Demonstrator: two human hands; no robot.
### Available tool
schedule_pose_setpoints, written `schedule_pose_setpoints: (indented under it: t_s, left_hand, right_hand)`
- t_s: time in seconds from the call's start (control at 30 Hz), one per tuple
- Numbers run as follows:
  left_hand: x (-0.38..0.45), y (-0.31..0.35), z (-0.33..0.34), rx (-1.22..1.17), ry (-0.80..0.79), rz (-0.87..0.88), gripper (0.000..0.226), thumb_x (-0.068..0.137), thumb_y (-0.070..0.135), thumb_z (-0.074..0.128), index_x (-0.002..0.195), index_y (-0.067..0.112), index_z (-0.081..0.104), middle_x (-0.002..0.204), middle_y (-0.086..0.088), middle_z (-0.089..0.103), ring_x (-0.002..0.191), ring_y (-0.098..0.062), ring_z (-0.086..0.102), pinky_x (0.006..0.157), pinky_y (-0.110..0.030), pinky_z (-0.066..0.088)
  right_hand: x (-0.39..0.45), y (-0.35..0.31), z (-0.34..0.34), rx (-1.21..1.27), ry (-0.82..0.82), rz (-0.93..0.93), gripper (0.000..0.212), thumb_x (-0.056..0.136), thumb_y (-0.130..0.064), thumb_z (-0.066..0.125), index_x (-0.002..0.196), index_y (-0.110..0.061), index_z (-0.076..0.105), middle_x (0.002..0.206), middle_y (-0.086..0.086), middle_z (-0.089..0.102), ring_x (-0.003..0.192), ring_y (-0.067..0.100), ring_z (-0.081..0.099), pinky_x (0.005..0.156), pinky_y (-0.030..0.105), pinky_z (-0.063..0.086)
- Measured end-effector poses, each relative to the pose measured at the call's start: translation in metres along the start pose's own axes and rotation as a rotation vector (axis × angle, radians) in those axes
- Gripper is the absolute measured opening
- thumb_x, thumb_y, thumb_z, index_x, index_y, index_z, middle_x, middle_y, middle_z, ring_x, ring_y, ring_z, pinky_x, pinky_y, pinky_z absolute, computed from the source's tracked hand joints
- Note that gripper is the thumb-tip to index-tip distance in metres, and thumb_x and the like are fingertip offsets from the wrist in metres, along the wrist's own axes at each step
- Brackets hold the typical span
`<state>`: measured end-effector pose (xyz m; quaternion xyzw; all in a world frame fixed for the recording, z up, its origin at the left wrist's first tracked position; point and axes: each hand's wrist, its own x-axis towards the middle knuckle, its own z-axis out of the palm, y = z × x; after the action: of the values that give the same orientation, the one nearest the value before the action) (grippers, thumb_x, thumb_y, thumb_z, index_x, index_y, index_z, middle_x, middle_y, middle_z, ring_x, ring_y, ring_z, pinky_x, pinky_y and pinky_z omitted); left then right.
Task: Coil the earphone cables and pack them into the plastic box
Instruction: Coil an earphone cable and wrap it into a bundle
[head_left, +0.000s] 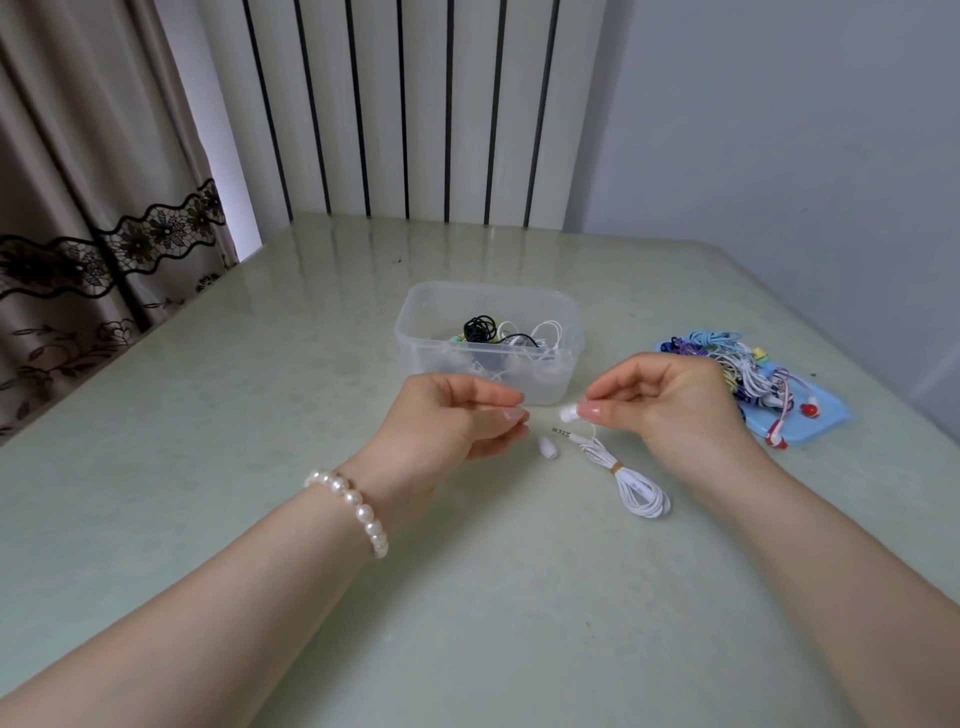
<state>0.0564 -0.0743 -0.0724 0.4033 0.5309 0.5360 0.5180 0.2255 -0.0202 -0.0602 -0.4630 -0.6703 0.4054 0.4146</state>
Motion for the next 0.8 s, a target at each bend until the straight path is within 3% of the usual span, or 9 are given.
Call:
schedule_pose_setpoints:
  t_s: [0.1,0.2,0.37,0.53,0.67,0.8]
  left_hand:
    - [0.003,0.002,-0.005,0.117,0.034,0.035,0.013,0.079,-0.005,0.064,0.077,0.007,0.065,0.073,-0.007,0.067,0.061,-0.010,0.064,0.063,-0.019,0.053]
    - [0.007,0.005,-0.011,0.184,0.058,0.062,0.013,0.078,-0.004,0.066,0.075,0.009,0.066,0.070,-0.004,0.067,0.059,-0.008,0.063,0.061,-0.017,0.051]
    - [0.012,0.011,-0.026,0.273,0.121,0.089,0.016,0.077,-0.003,0.067,0.070,0.012,0.067,0.068,-0.001,0.067,0.056,-0.003,0.062,0.058,-0.015,0.049]
    - [0.016,0.012,-0.033,0.292,0.128,0.090,0.019,0.079,-0.004,0.065,0.070,0.012,0.067,0.066,0.002,0.067,0.056,-0.005,0.060,0.053,-0.013,0.047]
    - [0.017,0.014,-0.034,0.288,0.141,0.098,0.017,0.079,-0.005,0.065,0.070,0.010,0.067,0.072,-0.005,0.066,0.060,-0.009,0.059,0.052,-0.011,0.046]
    - [0.017,0.014,-0.036,0.311,0.154,0.116,0.018,0.078,-0.004,0.066,0.069,0.012,0.067,0.071,-0.006,0.065,0.065,-0.014,0.058,0.059,-0.017,0.046]
  right_hand:
    - [0.005,0.010,-0.005,-0.217,-0.022,0.047,0.016,0.064,0.000,0.079,0.068,-0.010,0.068,0.061,0.001,0.062,0.046,-0.003,0.052,0.055,0.008,0.044]
    - [0.005,0.016,-0.005,-0.367,-0.077,0.078,0.011,0.066,-0.015,0.080,0.072,-0.013,0.071,0.067,0.002,0.067,0.060,0.009,0.059,0.067,0.023,0.048]
    - [-0.003,0.006,-0.004,-0.580,-0.231,0.162,0.043,0.053,-0.040,0.085,0.090,-0.026,0.066,0.080,-0.007,0.063,0.072,0.009,0.058,0.070,0.022,0.045]
    - [-0.002,0.009,-0.005,-0.685,-0.244,0.132,0.029,0.065,-0.011,0.076,0.089,-0.024,0.064,0.067,-0.010,0.061,0.059,0.002,0.053,0.053,0.015,0.037]
    - [0.003,0.005,-0.008,-0.473,-0.179,0.138,0.028,0.064,0.001,0.076,0.072,-0.022,0.062,0.064,-0.005,0.062,0.058,0.009,0.056,0.062,0.022,0.046]
    - [0.013,-0.024,-0.011,-0.231,-0.070,0.069,0.027,0.063,0.006,0.078,0.069,-0.016,0.063,0.064,0.003,0.062,0.053,0.010,0.054,0.056,0.015,0.046]
